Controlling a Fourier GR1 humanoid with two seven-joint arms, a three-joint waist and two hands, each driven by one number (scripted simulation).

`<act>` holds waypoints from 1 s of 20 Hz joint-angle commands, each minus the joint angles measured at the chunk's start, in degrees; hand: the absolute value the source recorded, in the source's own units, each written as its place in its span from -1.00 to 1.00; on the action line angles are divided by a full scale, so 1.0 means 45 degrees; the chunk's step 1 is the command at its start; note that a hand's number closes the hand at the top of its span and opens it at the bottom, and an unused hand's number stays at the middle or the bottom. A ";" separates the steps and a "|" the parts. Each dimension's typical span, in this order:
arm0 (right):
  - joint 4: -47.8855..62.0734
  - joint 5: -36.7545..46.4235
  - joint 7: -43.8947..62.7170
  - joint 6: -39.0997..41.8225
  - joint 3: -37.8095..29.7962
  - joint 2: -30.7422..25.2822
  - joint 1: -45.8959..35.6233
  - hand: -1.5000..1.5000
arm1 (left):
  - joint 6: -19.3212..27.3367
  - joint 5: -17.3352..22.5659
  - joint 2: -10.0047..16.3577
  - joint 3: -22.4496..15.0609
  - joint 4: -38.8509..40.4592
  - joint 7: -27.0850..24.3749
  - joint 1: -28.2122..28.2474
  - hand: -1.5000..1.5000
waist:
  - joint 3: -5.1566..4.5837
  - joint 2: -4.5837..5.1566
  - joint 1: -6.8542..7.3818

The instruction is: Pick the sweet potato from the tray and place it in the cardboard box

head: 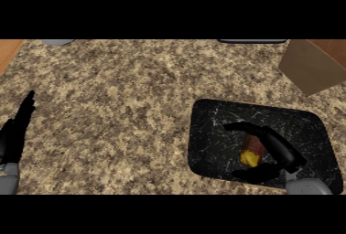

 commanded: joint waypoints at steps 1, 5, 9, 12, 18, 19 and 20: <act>-0.0359 0.0752 -0.0072 -0.1495 -0.0198 0.0371 0.0399 1.00 | 0.0244 -0.0362 -0.0235 -0.0026 0.0564 0.0458 -0.0777 0.00 | 0.0064 0.0069 -0.0104; 0.1826 0.1341 -0.0678 -0.2878 -0.0630 0.0932 -0.1119 1.00 | -0.0107 -0.0247 -0.0192 0.0253 0.0687 -0.0701 -0.0045 0.00 | 0.0065 0.0077 0.0034; 0.1053 0.1863 -0.0509 -0.4082 -0.0825 0.1045 -0.0588 1.00 | 0.0493 -0.0867 -0.0678 -0.0184 0.0163 0.0068 -0.0460 0.00 | 0.0066 0.0062 -0.0041; 0.2064 0.1656 -0.0887 -0.3229 -0.3128 -0.2159 -0.0624 1.00 | -0.0094 -0.0304 -0.0168 0.0215 -0.0034 0.0346 -0.0398 0.00 | 0.0081 0.0105 -0.0118; 0.4755 0.2905 -0.0786 -0.3131 -0.6033 -0.7464 -0.0612 1.00 | 0.0203 -0.0394 -0.0616 0.0042 0.0051 0.0061 -0.0187 0.00 | 0.0110 0.0328 -0.0183; 0.5332 0.2658 -0.1023 -0.3079 -0.6679 -0.8132 -0.0654 1.00 | -0.0144 -0.0276 -0.0032 0.0331 -0.0079 -0.0017 -0.0013 0.00 | 0.0128 0.0248 0.0004; 0.6060 0.2635 -0.1446 -0.3051 -0.6933 -0.8674 -0.0962 1.00 | -0.0197 -0.0229 -0.0150 0.0215 -0.0234 0.0045 -0.0202 0.00 | 0.0138 0.0255 0.0160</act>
